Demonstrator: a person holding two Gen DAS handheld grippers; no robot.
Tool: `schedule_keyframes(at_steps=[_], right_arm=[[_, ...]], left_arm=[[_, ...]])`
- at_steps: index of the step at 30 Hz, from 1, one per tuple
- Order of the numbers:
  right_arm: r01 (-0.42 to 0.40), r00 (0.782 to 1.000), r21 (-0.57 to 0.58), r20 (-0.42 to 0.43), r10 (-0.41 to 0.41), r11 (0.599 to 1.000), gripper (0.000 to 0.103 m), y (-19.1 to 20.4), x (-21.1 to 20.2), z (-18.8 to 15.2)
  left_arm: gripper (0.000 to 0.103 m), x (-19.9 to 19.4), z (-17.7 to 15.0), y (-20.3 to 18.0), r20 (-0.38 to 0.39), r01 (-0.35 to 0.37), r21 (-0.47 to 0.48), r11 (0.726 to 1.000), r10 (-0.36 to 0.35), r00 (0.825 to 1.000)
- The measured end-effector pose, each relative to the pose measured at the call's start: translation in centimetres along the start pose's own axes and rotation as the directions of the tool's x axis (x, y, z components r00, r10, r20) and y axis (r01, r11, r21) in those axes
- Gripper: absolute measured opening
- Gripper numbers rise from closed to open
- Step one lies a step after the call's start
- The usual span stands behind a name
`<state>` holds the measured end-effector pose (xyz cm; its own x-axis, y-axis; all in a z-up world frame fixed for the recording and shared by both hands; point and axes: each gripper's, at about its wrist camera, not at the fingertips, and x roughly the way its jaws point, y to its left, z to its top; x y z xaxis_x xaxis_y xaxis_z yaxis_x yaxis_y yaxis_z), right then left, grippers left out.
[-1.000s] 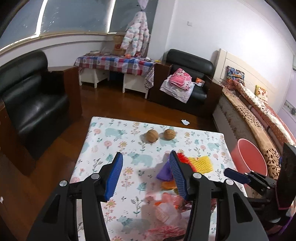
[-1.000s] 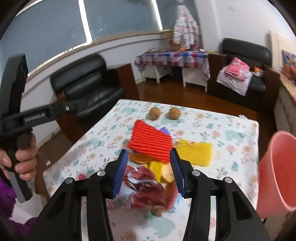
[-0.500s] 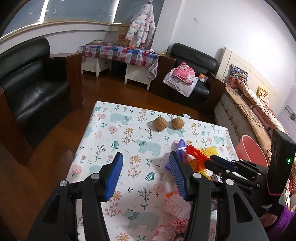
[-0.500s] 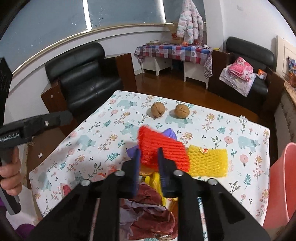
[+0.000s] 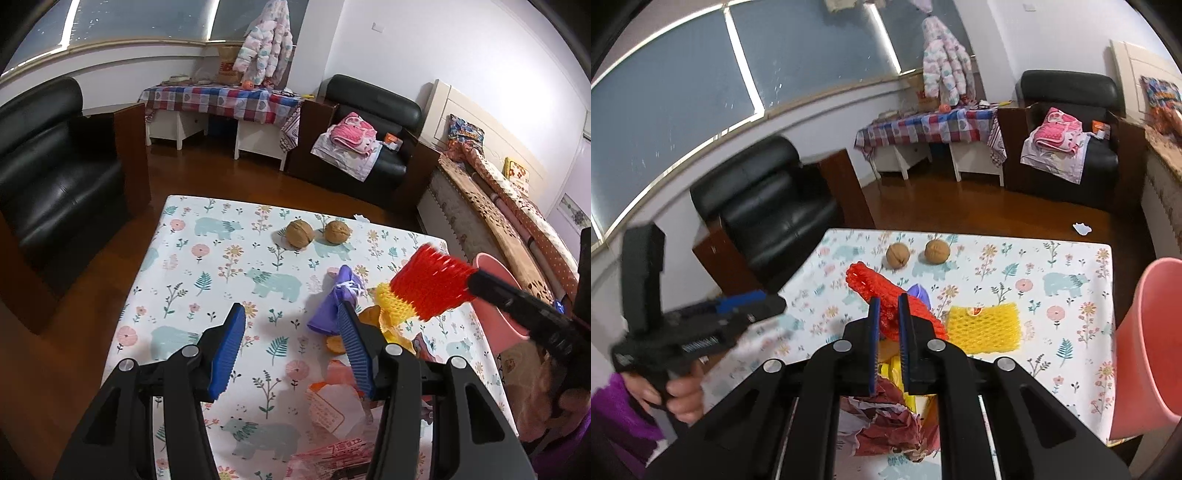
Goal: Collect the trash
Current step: 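Grasp the red mesh sleeve with the right tool while left tool approaches the purple cloth, then close the left tool on the purple cloth and lift it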
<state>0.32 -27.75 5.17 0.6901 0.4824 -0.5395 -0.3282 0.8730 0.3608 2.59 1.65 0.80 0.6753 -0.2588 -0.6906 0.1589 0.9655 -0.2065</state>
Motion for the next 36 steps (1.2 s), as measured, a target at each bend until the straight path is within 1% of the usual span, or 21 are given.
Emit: schedule_keyframes(at_steps=[3, 7, 12, 16, 18, 20, 23, 25, 29, 33, 36], right_arm=[[0.003, 1.000, 0.036, 0.022, -0.004, 0.999, 0.010, -1.0, -1.1, 0.2], [0.025, 0.999, 0.074, 0.039, -0.028, 0.997, 0.010, -2.3, -2.3, 0.1], [0.042, 0.998, 0.125, 0.041, -0.047, 0.991, 0.010, -3.9, -3.0, -0.4], [0.056, 0.997, 0.144, 0.035, -0.062, 0.988, 0.010, -4.8, -3.3, -1.0], [0.060, 0.997, 0.145, 0.034, -0.066, 0.988, 0.010, -5.0, -3.4, -1.2], [0.067, 0.997, 0.144, 0.032, -0.072, 0.987, 0.010, -5.1, -3.5, -1.4], [0.072, 0.997, 0.149, 0.029, -0.077, 0.986, 0.010, -5.3, -3.5, -1.4], [0.077, 0.996, 0.152, 0.027, -0.082, 0.985, 0.010, -5.5, -3.5, -1.5], [0.082, 0.996, 0.158, 0.020, -0.086, 0.984, 0.010, -5.9, -3.5, -1.8], [0.087, 0.996, 0.161, 0.010, -0.090, 0.983, 0.010, -6.2, -3.3, -2.0], [0.091, 0.996, 0.162, 0.005, -0.093, 0.983, 0.010, -6.3, -3.2, -2.0]], left_arm=[[0.052, 0.3, 0.0, -0.4, -0.004, 0.005, 0.007, 1.000, -0.005, 1.000], [0.052, 0.6, -0.1, -0.9, -0.009, 0.011, 0.019, 1.000, -0.011, 1.000], [0.051, 1.0, 0.0, -1.9, -0.014, 0.020, 0.037, 0.999, -0.020, 1.000], [0.051, 1.6, 0.0, -2.9, -0.025, 0.026, 0.070, 0.997, -0.025, 0.999], [0.044, 2.3, 0.0, -3.0, -0.042, 0.034, 0.078, 0.996, -0.031, 0.999], [0.034, 3.0, -0.1, -3.3, -0.066, 0.049, 0.082, 0.995, -0.043, 0.997], [0.027, 4.5, 0.0, -3.7, -0.115, 0.071, 0.087, 0.994, -0.061, 0.992], [0.025, 5.5, 0.0, -4.1, -0.145, 0.074, 0.096, 0.993, -0.059, 0.988], [0.025, 7.2, 0.2, -4.7, -0.181, 0.076, 0.106, 0.992, -0.056, 0.982], [0.025, 9.1, 0.2, -5.4, -0.208, 0.038, 0.143, 0.989, -0.008, 0.978], [0.025, 10.3, 0.0, -5.7, -0.233, 0.029, 0.155, 0.987, 0.008, 0.973]])
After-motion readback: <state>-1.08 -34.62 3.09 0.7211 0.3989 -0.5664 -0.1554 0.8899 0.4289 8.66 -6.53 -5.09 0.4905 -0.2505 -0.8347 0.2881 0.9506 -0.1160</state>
